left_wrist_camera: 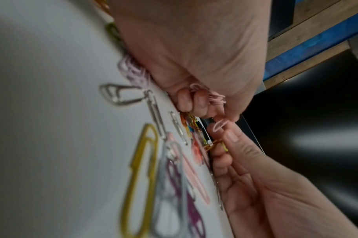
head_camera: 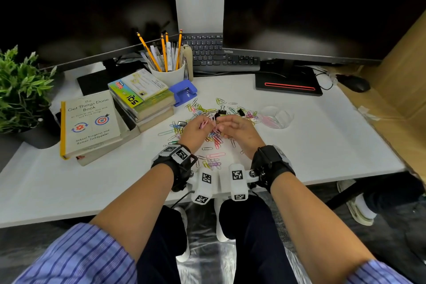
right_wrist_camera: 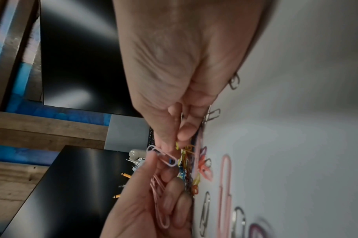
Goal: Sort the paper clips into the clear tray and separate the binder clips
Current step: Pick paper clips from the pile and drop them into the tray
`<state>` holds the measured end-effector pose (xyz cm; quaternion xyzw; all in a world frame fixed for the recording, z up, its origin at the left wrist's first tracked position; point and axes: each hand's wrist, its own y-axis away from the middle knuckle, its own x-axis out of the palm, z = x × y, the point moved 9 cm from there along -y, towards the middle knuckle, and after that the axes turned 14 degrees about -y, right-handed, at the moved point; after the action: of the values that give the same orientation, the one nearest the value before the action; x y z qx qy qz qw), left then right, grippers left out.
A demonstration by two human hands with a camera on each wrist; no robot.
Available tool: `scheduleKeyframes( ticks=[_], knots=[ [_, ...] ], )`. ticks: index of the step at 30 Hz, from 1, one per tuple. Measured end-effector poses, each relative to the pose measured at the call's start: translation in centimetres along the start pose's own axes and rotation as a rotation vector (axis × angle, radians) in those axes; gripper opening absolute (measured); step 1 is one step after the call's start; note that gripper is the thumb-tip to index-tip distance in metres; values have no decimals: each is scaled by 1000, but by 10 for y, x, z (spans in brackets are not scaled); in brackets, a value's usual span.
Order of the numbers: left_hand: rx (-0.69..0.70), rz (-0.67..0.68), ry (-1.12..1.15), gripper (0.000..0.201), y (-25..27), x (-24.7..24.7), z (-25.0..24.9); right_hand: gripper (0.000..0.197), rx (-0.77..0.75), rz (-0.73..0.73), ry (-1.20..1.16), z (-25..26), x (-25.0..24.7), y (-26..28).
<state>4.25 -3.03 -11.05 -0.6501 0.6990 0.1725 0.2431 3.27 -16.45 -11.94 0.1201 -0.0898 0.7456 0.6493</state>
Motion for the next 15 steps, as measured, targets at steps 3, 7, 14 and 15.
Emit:
scheduleKeyframes(
  ticks=[3,7,14,15],
  knots=[
    [5,22,-10,13,0,3,0,26,2,22,41,-2,3,-1],
    [25,5,-30,17,0,3,-1,25,-18,23,28,-3,1,-3],
    [-103,-37,117,20,-5,4,16,29,-80,-17,44,1,-6,-1],
    [-137,-59,162,25,-6,2,20,30,-90,-17,64,2,-6,-1]
  ],
)
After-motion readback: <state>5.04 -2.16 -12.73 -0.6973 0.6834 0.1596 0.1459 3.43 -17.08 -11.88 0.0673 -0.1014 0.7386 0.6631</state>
